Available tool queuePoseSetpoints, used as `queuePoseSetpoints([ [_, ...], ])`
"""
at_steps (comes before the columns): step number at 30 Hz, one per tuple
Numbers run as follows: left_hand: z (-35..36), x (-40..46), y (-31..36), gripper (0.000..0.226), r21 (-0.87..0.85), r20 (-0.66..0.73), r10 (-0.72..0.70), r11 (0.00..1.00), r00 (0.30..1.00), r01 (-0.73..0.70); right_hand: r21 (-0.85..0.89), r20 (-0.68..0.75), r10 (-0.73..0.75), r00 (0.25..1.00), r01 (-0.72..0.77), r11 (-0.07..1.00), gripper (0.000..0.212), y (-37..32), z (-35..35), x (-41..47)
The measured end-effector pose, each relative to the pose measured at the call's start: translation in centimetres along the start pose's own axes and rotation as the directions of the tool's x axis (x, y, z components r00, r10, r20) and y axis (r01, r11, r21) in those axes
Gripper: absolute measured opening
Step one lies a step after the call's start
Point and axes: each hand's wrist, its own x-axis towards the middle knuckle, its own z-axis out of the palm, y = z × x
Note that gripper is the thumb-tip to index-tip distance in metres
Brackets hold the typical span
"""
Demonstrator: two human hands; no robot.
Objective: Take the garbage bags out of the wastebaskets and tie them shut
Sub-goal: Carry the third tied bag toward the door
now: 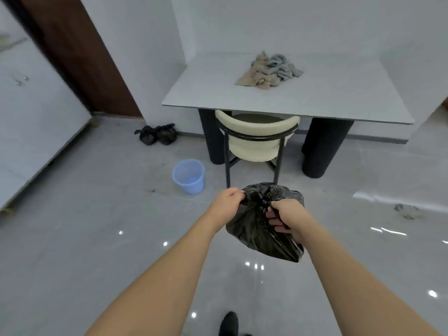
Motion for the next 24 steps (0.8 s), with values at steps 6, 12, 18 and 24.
queuePoseSetpoints([
  [6,-11.6,-5.4,-2.9,0.023,-0.118,-0.24,-0.046,0.993,0.97,0.018,-0.058,0.207,-0.061,0.976,0.074,0.996,0.023,-4.1,11.3,-2.7],
  [12,-20.7,-9.7,-6.5,0.029,-0.237,-0.491,-0.124,0.972,0.862,0.006,-0.118,0.392,-0.099,0.915,0.157,0.981,0.026,-6.5,21.8,-4.8],
  [18,-27.4,-11.1,-9.2,0.031,-0.328,-0.56,-0.187,0.945,0.807,-0.009,-0.23,0.419,-0.113,0.901,0.226,0.947,0.024,-8.6,29.6,-5.9],
  [24,-31.6,-7.9,-9.3,0.026,-0.433,-0.503,-0.179,0.899,0.846,-0.067,-0.21,0.398,-0.11,0.911,0.207,0.956,0.026,-10.6,33.3,-4.3],
])
